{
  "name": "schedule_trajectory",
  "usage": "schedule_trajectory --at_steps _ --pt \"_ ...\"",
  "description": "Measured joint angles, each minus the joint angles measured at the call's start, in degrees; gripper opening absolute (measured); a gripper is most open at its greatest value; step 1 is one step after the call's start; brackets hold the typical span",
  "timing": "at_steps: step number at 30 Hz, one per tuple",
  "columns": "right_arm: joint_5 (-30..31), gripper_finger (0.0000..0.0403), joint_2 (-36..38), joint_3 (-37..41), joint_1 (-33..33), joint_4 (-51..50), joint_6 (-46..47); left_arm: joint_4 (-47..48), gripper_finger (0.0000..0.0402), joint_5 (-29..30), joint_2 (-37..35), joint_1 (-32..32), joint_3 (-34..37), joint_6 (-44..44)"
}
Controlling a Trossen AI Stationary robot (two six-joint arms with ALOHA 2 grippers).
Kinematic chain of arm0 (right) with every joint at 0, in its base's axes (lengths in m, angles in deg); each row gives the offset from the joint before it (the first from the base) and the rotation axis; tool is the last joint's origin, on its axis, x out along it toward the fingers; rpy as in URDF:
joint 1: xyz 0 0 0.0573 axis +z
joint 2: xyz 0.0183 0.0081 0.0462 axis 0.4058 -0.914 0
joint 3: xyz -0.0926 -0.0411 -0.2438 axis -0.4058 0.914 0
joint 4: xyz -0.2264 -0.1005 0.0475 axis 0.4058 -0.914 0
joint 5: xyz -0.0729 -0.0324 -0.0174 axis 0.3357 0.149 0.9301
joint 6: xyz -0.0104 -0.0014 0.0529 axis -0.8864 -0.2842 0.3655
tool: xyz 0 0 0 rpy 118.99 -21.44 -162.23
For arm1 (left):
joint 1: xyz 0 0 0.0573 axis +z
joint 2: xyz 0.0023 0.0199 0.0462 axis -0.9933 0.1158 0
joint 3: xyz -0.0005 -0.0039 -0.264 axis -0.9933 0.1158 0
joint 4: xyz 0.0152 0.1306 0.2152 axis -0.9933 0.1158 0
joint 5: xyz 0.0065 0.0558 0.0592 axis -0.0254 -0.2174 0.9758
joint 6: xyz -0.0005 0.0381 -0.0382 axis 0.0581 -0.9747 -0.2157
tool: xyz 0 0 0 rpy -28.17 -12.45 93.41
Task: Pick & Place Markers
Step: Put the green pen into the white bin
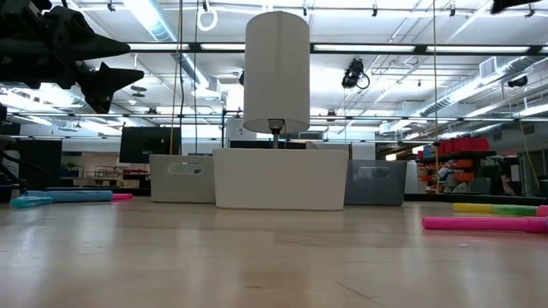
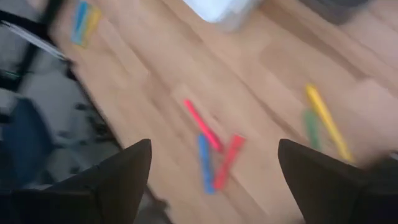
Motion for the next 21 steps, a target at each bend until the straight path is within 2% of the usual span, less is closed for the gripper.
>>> schedule_trajectory --at_steps 5,13,21 --pt "0.84 0.0352 -1.35 0.94 3.22 -5.48 -0.39 0.0 0.0234 0.0 0.02 -0.02 0.01 0.0" --pt "1.39 0.0352 -3.42 3.88 4.42 -6.7 -9.96 0.0 0.0234 0.0 0.0 -0.02 0.02 0.01" --pt "1.39 0.0352 -5.78 10.1 4.35 -6.09 -16.05 0.0 0.0234 0.0 0.02 -0.02 0.0 -0.01"
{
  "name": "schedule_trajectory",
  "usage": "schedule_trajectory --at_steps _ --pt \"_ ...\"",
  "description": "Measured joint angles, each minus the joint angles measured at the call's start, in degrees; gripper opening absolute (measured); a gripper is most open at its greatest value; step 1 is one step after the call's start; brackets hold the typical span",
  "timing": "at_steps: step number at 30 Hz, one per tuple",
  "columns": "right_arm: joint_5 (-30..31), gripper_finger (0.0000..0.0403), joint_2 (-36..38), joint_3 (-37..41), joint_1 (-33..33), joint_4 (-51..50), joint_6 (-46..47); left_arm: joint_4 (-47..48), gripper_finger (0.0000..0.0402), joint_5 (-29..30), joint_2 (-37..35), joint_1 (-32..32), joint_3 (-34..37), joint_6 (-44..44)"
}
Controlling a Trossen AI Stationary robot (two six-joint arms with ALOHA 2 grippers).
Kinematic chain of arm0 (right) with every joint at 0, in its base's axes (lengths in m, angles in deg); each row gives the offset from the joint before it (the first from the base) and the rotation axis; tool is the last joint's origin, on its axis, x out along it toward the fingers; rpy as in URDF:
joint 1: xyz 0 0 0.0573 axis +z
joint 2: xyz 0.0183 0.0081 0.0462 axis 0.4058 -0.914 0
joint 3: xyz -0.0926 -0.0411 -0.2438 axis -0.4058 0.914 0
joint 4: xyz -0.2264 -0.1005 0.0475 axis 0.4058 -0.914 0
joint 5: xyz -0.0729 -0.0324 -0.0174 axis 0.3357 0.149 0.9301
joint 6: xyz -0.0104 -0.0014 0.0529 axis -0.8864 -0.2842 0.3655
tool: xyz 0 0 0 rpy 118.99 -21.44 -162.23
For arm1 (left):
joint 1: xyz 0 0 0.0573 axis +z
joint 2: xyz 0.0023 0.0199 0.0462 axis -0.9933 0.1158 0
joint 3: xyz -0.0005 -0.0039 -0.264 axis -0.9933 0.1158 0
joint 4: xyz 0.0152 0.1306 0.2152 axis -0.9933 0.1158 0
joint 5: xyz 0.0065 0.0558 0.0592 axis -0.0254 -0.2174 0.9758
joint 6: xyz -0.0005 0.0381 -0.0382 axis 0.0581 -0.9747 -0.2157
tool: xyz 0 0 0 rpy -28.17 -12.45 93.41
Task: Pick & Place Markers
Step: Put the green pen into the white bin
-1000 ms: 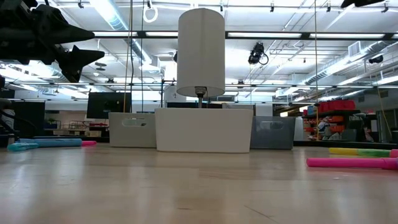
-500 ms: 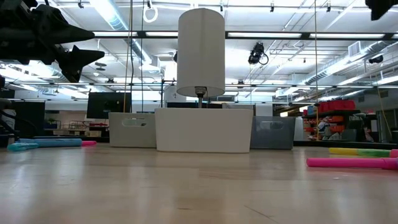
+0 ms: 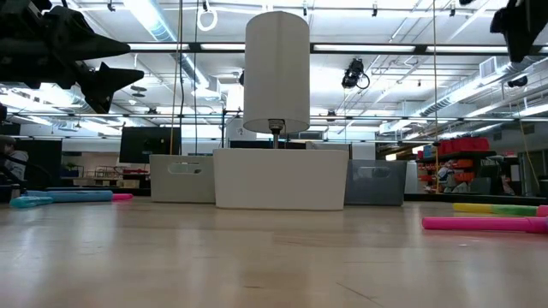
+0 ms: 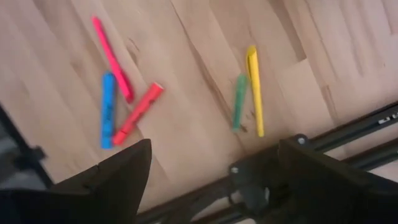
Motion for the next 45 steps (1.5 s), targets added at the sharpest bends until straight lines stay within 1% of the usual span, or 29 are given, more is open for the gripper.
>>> schedule_trajectory --at_steps 9,20,34,43,45 --pt "0.01 0.0352 -0.42 8.23 0.0 1.67 -2.05 0.0 0.0234 0.0 -0.02 0.0 0.0 0.0" --pt "0.55 0.0352 -2.16 13.87 -0.08 8.23 -0.34 0.0 0.0234 0.0 0.0 0.0 0.0 0.0" --pt "-0.32 0.0352 -7.25 20.31 -5.99 14.81 -5.62 0.0 0.0234 0.0 0.0 0.02 0.02 0.0" --pt "-4.2 0.0352 -8.34 24.61 -7.26 17.16 -9.14 0.0 0.0234 0.0 -0.02 0.02 0.02 0.0" --pt "-4.63 0.0352 -8.74 24.99 -7.3 18.98 -9.4 0.0 0.0234 0.0 -0.01 0.01 0.01 0.02"
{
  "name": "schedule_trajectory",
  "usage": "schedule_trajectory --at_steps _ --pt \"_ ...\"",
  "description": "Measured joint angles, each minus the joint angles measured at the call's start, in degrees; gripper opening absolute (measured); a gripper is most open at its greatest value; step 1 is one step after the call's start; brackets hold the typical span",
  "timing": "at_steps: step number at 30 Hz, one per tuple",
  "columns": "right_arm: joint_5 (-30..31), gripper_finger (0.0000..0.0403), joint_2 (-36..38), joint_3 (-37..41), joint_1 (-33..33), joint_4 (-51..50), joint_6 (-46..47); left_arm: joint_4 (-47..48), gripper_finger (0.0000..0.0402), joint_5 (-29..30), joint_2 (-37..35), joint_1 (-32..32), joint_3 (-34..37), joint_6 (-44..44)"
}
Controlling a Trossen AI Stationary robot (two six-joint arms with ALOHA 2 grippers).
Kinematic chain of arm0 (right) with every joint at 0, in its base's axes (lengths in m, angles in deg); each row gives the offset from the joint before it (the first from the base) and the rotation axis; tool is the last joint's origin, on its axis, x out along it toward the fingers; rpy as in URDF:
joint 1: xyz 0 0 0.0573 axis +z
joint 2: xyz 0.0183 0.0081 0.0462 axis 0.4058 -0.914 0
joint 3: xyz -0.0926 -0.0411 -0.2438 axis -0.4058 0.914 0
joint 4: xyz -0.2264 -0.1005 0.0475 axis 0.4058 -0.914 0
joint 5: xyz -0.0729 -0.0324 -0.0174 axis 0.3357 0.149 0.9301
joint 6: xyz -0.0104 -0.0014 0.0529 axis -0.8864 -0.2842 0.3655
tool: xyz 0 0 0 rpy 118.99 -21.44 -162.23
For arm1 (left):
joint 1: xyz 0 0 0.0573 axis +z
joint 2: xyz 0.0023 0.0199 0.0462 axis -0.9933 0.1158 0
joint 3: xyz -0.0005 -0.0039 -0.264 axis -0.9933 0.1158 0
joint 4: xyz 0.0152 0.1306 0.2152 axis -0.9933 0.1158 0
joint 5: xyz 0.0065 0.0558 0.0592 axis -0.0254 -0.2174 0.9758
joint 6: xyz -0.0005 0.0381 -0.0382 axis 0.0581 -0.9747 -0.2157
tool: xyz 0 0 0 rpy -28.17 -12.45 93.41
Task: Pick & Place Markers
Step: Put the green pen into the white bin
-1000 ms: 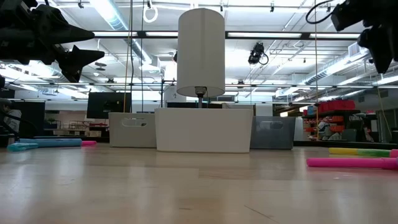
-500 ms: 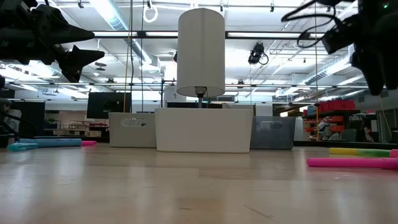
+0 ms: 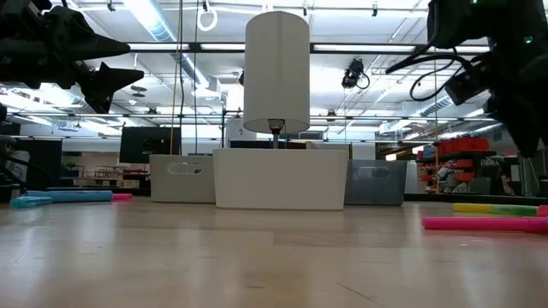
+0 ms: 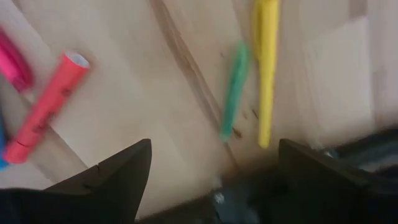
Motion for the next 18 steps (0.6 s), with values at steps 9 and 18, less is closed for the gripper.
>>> schedule_trajectory --at_steps 9,18 --pt "-0.57 0.0352 -4.3 0.63 -0.13 3.14 -0.2 0.0 0.0234 0.0 -0.01 0.01 -0.01 0.0" --pt "-3.61 0.0352 -7.64 3.6 -1.81 7.54 -0.63 -0.02 0.0234 0.0 -0.01 0.01 0.0 -0.02"
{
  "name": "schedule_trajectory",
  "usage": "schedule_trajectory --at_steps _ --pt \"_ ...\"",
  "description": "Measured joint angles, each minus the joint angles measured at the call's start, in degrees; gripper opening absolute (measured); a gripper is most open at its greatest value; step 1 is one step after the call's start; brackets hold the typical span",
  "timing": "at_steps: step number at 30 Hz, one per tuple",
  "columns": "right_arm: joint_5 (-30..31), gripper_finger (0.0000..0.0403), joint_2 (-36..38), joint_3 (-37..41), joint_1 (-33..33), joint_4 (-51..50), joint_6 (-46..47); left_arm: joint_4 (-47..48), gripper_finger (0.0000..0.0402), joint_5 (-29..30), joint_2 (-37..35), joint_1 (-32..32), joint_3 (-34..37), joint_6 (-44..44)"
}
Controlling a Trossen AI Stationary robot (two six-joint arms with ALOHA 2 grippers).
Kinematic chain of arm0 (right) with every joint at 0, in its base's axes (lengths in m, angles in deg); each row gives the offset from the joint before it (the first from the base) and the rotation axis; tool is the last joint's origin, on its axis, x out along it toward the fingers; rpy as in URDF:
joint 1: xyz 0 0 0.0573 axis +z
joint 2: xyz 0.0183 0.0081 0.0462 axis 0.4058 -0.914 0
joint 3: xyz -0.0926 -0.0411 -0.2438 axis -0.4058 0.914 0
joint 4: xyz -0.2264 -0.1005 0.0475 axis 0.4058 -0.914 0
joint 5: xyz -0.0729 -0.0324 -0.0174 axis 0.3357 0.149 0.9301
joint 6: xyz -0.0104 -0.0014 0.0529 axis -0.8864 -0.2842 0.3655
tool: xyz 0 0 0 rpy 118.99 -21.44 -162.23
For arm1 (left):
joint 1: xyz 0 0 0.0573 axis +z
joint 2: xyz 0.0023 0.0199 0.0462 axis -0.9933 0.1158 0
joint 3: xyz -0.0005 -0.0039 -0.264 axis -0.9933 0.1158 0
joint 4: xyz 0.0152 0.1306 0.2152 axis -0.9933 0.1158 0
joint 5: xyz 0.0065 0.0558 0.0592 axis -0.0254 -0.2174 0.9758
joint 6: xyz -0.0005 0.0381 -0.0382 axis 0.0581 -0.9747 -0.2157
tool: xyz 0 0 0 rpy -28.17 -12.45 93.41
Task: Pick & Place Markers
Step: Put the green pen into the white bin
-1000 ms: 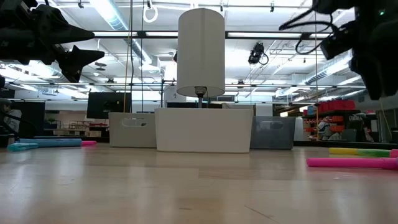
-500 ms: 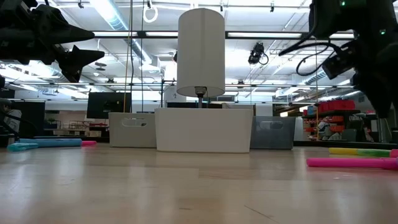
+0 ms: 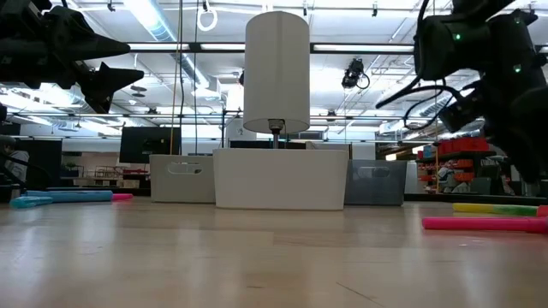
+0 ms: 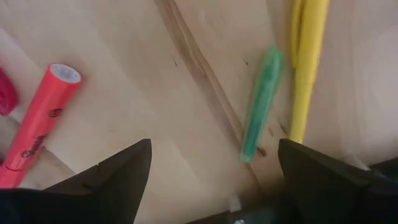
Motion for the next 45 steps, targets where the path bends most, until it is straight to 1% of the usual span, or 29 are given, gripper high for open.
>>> schedule_trajectory --at_steps 5,14,18,26,32,34,37,45 --pt "-0.98 0.0352 -0.35 2.06 -0.94 0.89 -0.47 0.02 0.0234 0.0 0.02 0.0 -0.01 0.02" --pt "-2.11 0.0352 -0.78 4.1 -3.48 5.41 -2.67 0.02 0.0234 0.01 0.0 0.0 0.0 0.0" --pt "-3.86 0.0352 -1.84 5.54 -4.92 7.17 -3.81 0.02 0.0234 0.0 0.02 0.0 -0.01 0.02" --pt "-5.08 0.0352 -3.5 7.05 -7.01 9.66 -5.96 0.02 0.0234 0.0 0.0 -0.02 0.01 0.0" --pt "-5.4 0.0348 -3.61 7.08 -7.45 9.75 -6.86 0.02 0.0234 0.0 0.02 0.0 -0.01 0.0" --pt "-5.38 0.0339 -3.63 7.1 -7.45 9.76 -6.89 0.02 0.0234 0.0 0.01 0.0 -0.01 0.0" --pt "-5.21 0.0313 -3.63 7.13 -7.45 9.73 -6.81 0.02 0.0234 0.0 0.01 -0.01 -0.01 0.0" --pt "-5.09 0.0223 -3.63 7.15 -7.45 10.0 -6.16 0.02 0.0234 0.0 0.0 0.0 -0.01 0.01"
